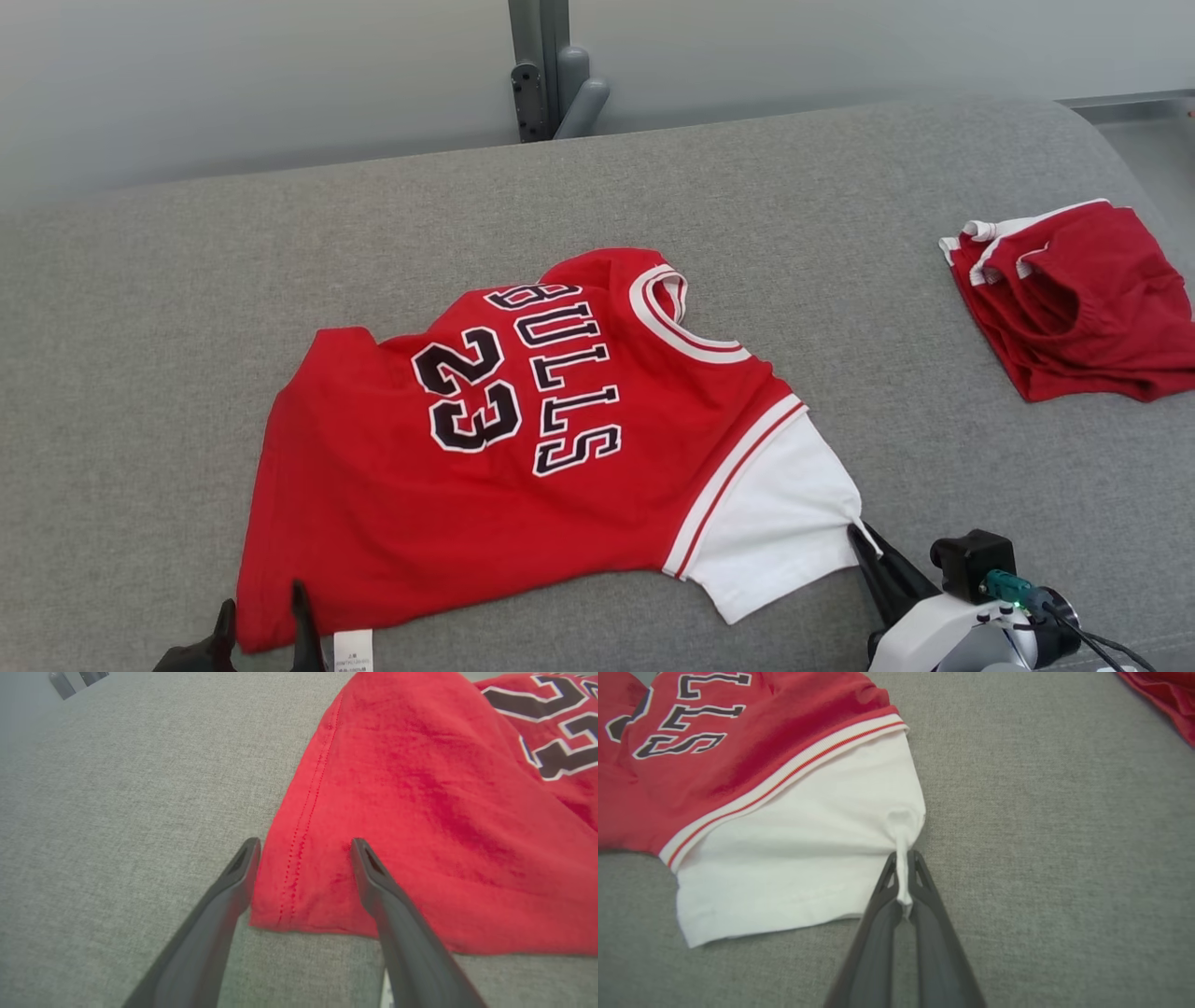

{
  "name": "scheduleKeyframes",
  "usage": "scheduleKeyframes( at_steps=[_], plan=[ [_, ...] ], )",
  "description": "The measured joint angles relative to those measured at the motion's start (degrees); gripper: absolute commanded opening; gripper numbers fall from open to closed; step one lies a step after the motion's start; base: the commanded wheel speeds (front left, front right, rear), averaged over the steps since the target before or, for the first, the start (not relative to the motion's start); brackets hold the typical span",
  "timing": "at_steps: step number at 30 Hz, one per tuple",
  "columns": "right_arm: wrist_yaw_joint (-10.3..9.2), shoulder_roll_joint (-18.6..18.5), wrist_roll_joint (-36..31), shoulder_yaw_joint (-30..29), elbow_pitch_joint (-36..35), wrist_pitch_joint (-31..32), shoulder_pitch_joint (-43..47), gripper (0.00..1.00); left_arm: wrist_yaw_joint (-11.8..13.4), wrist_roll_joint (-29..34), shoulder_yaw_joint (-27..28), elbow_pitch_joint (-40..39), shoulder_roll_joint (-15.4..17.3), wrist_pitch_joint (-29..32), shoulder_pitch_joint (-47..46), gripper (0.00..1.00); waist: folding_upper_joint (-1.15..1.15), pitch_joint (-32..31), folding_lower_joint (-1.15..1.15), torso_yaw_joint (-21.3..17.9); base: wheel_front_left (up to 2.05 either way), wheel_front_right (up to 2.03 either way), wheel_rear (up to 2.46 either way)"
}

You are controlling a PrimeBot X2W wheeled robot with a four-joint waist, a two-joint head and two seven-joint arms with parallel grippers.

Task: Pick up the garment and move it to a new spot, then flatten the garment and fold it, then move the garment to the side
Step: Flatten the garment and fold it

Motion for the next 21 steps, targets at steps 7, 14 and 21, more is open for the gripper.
scheduleKeyframes(
  at_steps=[7, 14, 21],
  plan=[
    [0.0, 1.1, -0.6, -0.6, -0.8, 0.0, 0.1, 0.0, -0.3, -1.3, -0.7, 2.7, 0.0, 0.0, 0.2, 1.0, 0.0, 0.1, 0.0, -0.2, 0.0, 0.0, 0.0],
    [0.0, 1.0, -0.7, -1.2, -1.5, 0.0, 0.1, 0.0, 0.5, -3.0, -0.7, 3.2, 0.0, 0.0, 0.3, 1.0, 0.0, 0.0, 0.0, 0.0, 0.0, 0.0, 0.0],
    [0.0, 1.1, -0.7, -1.4, -1.9, 0.0, 0.0, 0.0, 0.1, -3.5, -1.1, 4.7, 0.0, -0.1, 0.2, 0.02, 0.0, -0.2, 0.0, 0.0, 0.0, 0.0, 0.0]
  ],
)
